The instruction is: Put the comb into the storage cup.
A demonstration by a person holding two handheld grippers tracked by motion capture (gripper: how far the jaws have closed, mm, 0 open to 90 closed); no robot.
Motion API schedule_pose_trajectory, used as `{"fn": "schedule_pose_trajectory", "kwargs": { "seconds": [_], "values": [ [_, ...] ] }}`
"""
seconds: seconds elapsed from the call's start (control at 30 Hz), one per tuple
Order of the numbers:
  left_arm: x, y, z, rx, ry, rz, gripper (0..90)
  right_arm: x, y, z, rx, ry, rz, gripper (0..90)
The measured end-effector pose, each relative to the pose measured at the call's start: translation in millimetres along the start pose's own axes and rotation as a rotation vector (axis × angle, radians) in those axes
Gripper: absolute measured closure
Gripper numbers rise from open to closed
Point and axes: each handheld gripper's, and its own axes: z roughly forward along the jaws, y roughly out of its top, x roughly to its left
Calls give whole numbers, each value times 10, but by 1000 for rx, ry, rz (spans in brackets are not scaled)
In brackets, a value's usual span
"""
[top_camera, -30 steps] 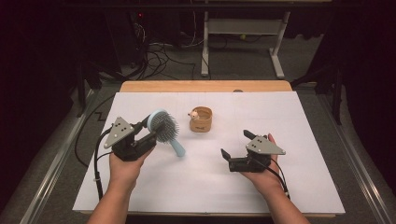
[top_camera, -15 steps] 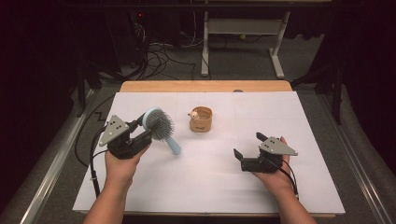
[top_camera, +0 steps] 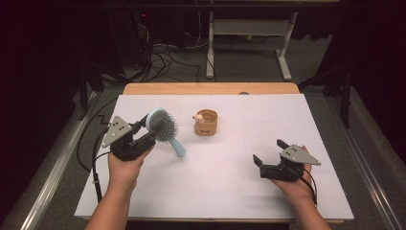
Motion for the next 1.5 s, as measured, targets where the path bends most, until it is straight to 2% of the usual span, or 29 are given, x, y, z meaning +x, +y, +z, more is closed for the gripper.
{"fn": "schedule_pose_trajectory", "kwargs": {
  "seconds": [0.13,0.4,0.57,0.73,1.4,1.5],
  "values": [
    [-10,50,15,0,0,-8,574,-51,-26,-37,-12,-5,27,12],
    [-58,112,50,3,-8,8,574,-41,-39,-38,-13,-17,20,16],
    [-60,98,103,10,-16,-4,574,-60,-36,-37,-18,-28,21,12],
    [-83,125,120,-2,-21,-11,574,-79,-54,-37,-11,-28,31,12],
    [-204,371,198,-31,-22,23,574,-86,-31,-25,-20,-19,24,18],
    [-197,413,214,-41,-22,17,575,-91,-29,-25,-25,-17,28,18]
  ]
}}
